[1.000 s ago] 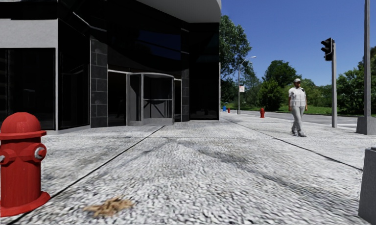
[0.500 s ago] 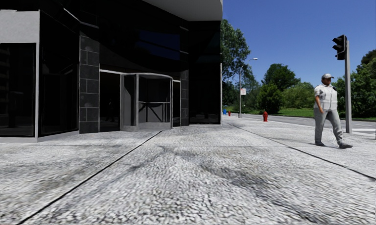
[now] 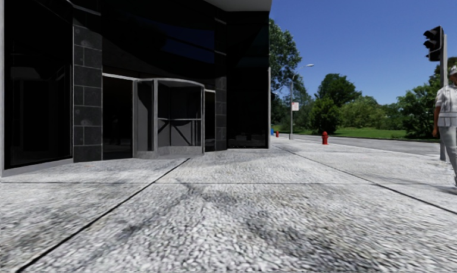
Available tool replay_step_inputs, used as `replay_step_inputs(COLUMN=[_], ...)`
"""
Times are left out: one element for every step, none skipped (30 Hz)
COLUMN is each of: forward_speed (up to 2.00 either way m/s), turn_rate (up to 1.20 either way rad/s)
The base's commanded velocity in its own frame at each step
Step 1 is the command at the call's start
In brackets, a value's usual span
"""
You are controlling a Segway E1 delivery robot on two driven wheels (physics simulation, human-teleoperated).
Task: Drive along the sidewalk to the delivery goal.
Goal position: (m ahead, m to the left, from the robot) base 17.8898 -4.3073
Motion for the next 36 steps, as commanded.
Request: replay_step_inputs(forward_speed=[1.78,1.78,1.78,1.78,1.78,1.78,1.78,1.78,1.78,1.78,1.78,1.78,1.78,1.78,1.78,1.78,1.78,1.78,1.78,1.78,1.78,1.78,1.78,1.78,1.78,1.78,1.78,1.78,1.78,1.78,1.78,1.78,1.78,1.78,1.78,1.78], turn_rate=[-0.29,-0.30,-0.31,-0.32,-0.33,-0.34,-0.38,-0.38,-0.42,-0.44,-0.44,-0.44,-0.44,-0.44,-0.44,-0.44,-0.44,-0.44,-0.44,-0.44,-0.44,-0.44,-0.44,-0.44,-0.44,-0.44,-0.44,-0.44,-0.32,-0.19,-0.19,-0.05,0.00,0.00,0.00,0.00])
